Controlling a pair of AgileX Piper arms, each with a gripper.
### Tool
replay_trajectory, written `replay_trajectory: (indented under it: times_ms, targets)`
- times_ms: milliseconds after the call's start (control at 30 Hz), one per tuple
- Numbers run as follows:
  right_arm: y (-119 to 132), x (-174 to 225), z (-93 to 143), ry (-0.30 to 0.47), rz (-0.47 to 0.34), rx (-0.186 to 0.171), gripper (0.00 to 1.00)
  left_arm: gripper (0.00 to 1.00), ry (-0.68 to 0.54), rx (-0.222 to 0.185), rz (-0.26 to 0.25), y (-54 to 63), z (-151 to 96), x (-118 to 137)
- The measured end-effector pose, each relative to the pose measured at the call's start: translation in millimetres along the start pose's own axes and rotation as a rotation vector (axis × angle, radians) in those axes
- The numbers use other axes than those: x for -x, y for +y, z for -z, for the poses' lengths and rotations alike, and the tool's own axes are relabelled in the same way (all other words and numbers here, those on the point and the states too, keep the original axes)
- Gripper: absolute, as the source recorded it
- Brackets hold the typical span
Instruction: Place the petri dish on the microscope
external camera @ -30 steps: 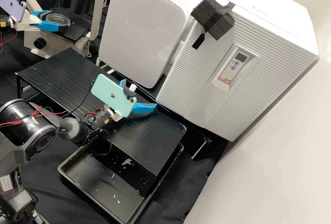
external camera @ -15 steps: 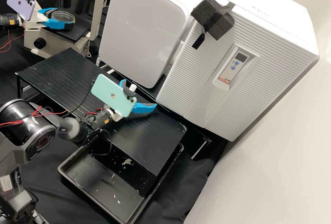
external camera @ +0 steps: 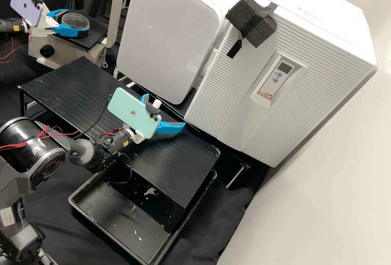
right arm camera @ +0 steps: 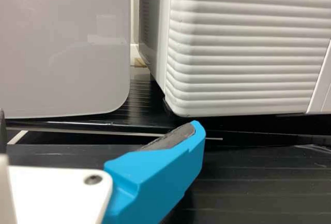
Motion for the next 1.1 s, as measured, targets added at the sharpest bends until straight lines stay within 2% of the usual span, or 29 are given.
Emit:
replay_trajectory:
  times_ms: [167, 300, 433, 500, 667, 733, 967, 1100]
  targets:
    - [0.0, 0.0, 0.0, 0.000, 0.000, 0.000, 1.00, 1.00, -0.001, 0.000, -0.002, -0.4, 0.0, 0.3]
    - [0.0, 0.0, 0.0, 0.000, 0.000, 0.000, 1.00, 1.00, 0.002, -0.015, -0.009, -5.5, 1.6, 4.2]
    - [0.0, 0.0, 0.0, 0.000, 0.000, 0.000, 1.00, 1.00, 0.024, -0.022, -0.016, -6.2, 1.4, 17.0]
    - [0.0, 0.0, 0.0, 0.000, 0.000, 0.000, 1.00, 1.00, 0.038, -0.003, -0.022, -4.8, 0.5, 24.5]
    - [0.0, 0.0, 0.0, 0.000, 0.000, 0.000, 1.00, 1.00, 0.066, 0.048, -0.031, -3.5, -7.3, 51.2]
    - [0.0, 0.0, 0.0, 0.000, 0.000, 0.000, 1.00, 1.00, 0.084, 0.058, -0.028, -6.3, -12.6, 64.1]
    - [0.0, 0.0, 0.0, 0.000, 0.000, 0.000, 1.00, 1.00, 0.140, 0.041, -0.055, -11.2, -37.1, 107.5]
    - [0.0, 0.0, 0.0, 0.000, 0.000, 0.000, 1.00, 1.00, 0.157, 0.028, -0.128, -10.3, -48.9, 128.7]
